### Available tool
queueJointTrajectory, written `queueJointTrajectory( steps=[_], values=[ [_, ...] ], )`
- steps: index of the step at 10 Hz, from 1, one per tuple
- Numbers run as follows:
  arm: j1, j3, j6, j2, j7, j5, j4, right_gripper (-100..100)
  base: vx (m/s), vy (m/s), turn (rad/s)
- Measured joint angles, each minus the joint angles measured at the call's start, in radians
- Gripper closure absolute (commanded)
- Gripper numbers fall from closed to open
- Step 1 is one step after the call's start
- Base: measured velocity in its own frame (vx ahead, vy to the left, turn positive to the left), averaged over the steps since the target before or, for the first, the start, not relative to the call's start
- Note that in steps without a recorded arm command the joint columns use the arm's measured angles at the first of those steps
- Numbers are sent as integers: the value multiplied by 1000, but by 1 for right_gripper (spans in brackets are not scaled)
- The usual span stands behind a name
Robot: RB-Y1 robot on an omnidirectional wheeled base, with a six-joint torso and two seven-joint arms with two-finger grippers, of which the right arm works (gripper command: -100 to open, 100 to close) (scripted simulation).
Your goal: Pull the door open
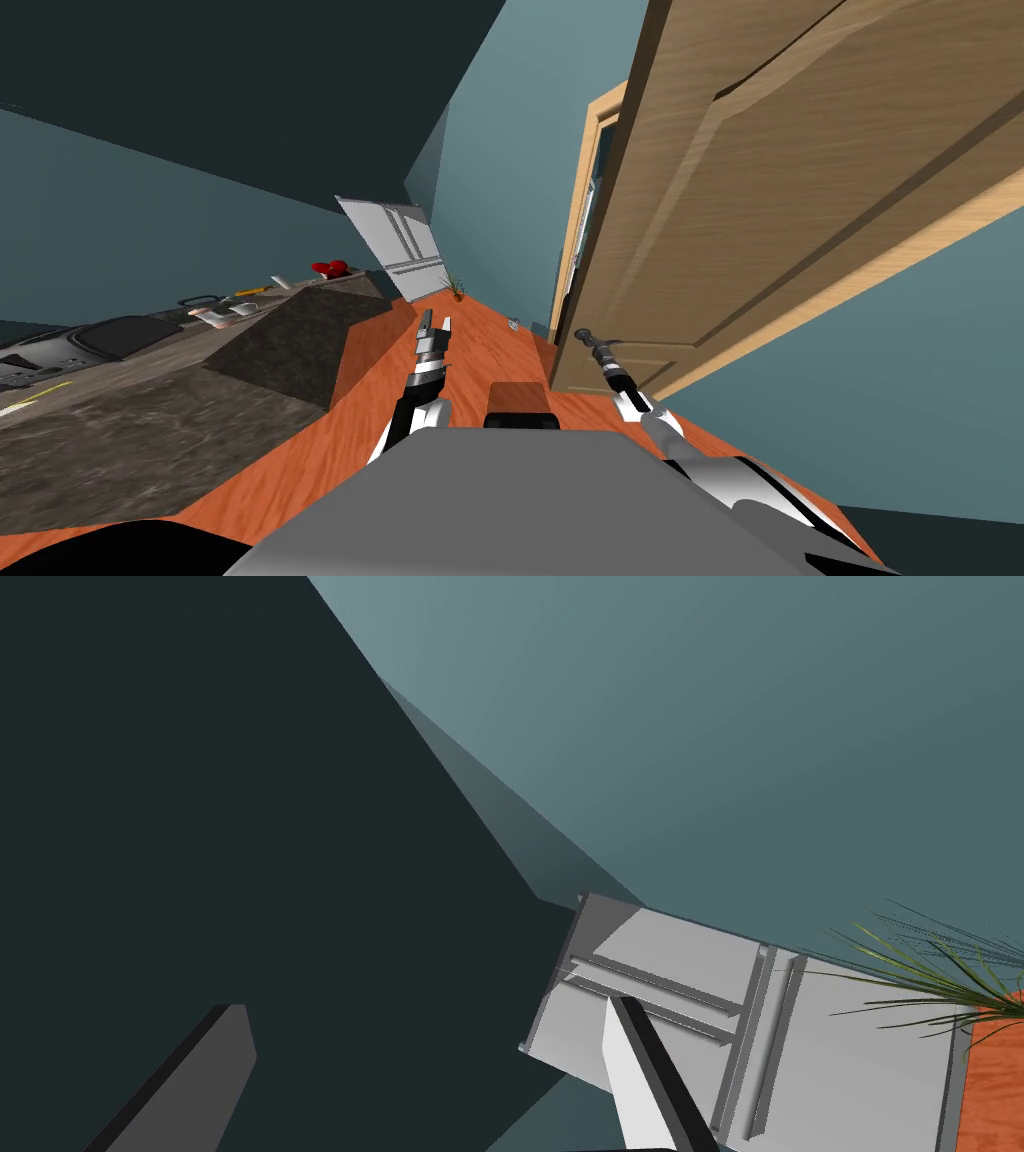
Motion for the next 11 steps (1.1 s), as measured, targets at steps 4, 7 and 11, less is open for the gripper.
queueJointTrajectory(
  steps=[4,7,11],
  values=[
    [11,40,-34,-17,-27,4,4,100,-165,-52,88],
    [41,73,-80,-50,-68,14,-5,100,-183,-90,109],
    [64,115,-155,-87,-119,27,15,100,-150,-49,51]
  ],
)
